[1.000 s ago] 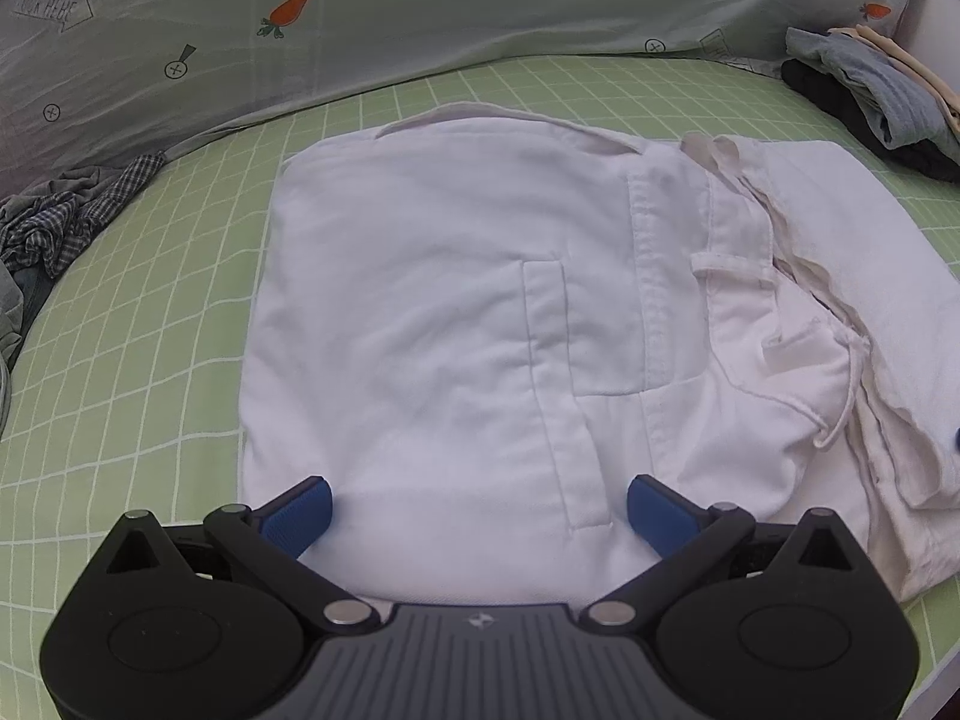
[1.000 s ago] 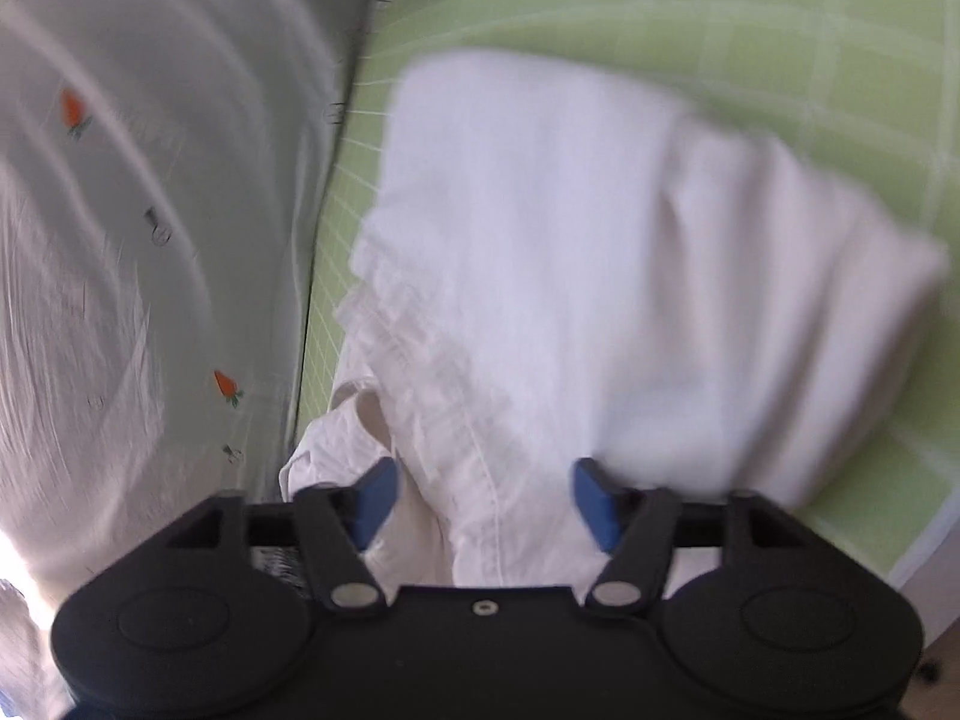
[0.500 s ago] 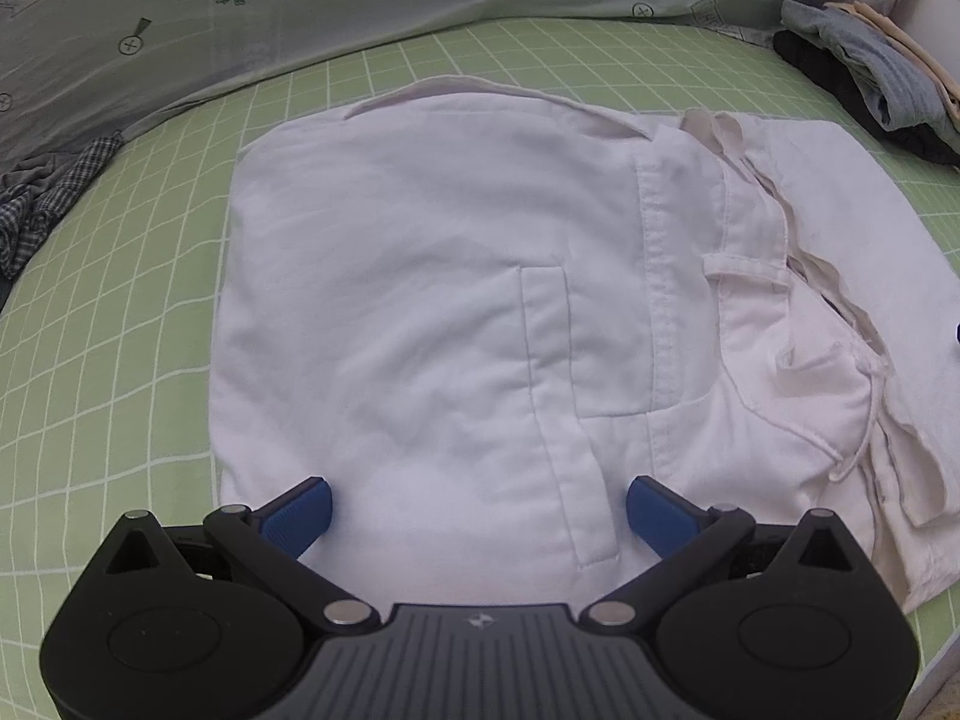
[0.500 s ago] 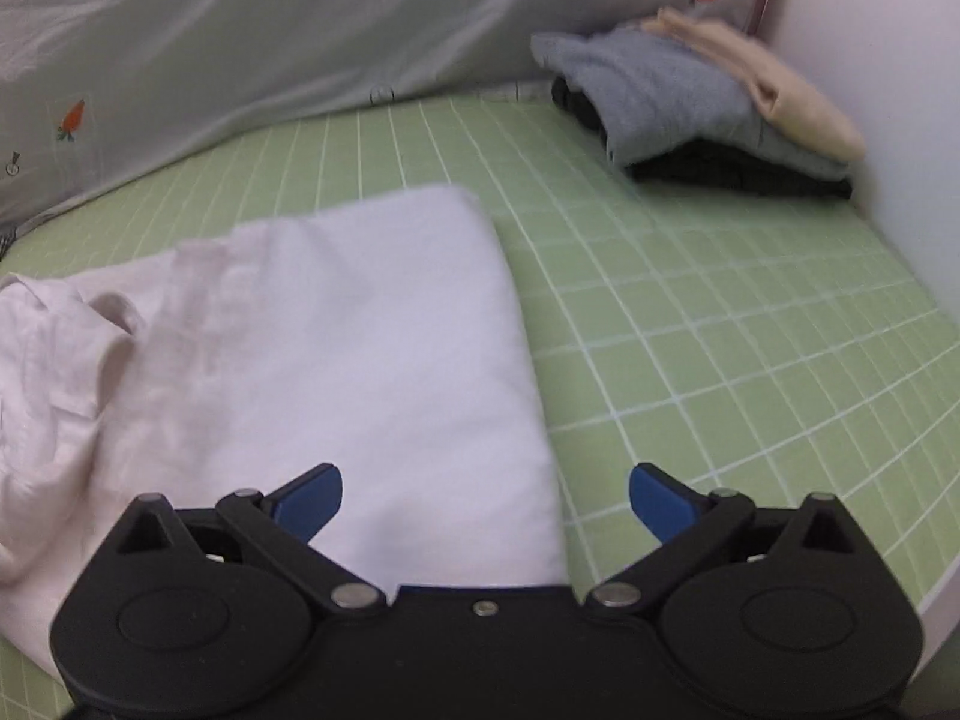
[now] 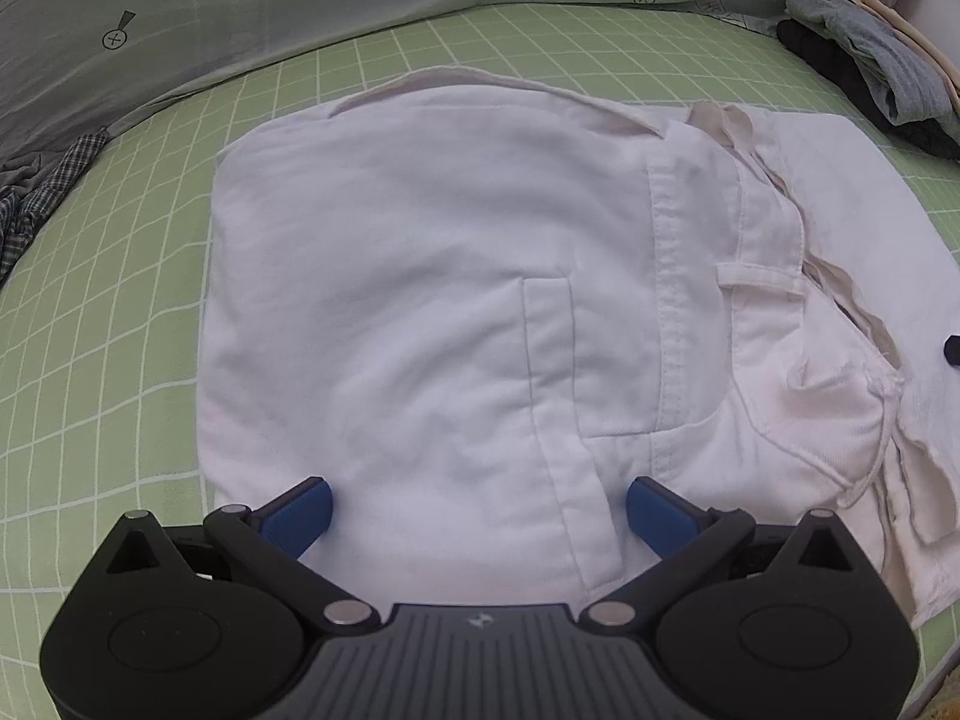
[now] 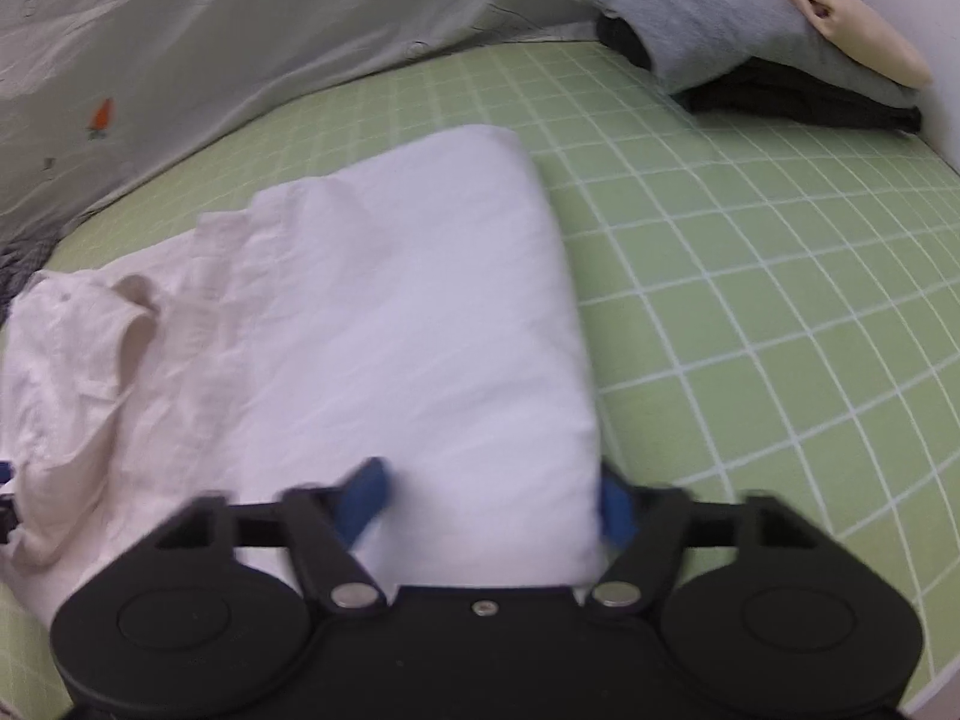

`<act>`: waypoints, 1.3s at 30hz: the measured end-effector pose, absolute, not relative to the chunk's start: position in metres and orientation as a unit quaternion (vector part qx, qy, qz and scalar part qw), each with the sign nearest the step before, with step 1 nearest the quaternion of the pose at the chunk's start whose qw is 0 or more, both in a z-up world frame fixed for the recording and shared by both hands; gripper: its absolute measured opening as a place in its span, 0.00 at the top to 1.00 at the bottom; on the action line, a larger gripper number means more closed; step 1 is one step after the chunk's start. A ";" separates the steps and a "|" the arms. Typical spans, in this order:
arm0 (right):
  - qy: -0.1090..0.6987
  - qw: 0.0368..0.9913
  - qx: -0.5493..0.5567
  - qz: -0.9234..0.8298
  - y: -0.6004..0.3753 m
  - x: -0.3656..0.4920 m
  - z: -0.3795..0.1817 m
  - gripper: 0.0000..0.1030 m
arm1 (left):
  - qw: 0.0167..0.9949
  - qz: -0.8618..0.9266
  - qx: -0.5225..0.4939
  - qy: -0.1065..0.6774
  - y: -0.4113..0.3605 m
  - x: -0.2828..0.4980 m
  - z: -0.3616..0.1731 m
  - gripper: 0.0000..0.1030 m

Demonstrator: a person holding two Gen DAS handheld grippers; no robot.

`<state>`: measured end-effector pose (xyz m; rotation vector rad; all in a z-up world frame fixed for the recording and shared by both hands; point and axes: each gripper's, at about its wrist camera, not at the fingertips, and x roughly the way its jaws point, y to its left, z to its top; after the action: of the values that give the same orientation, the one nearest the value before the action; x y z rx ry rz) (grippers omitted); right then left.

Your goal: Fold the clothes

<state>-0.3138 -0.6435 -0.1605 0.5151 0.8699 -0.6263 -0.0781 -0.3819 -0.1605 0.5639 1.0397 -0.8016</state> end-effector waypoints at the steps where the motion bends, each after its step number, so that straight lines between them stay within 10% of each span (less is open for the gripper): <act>1: 0.402 0.830 0.249 -0.296 -0.645 -0.317 -0.157 0.62 | 0.756 -0.368 0.259 0.476 -0.381 -0.078 -0.160 0.00; 6: 0.302 0.828 0.372 -0.291 -0.659 -0.347 -0.138 0.86 | 0.754 -0.368 0.259 0.479 -0.383 -0.078 -0.159 0.00; 39: 0.171 0.861 0.468 -0.097 -0.480 -0.184 -0.051 0.87 | 0.732 -0.423 0.230 0.481 -0.284 -0.052 -0.107 0.00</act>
<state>-0.1840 -0.4798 -0.0510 0.9820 0.3594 -0.2036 -0.0521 -0.2838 -0.1069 0.5058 1.0585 -0.9313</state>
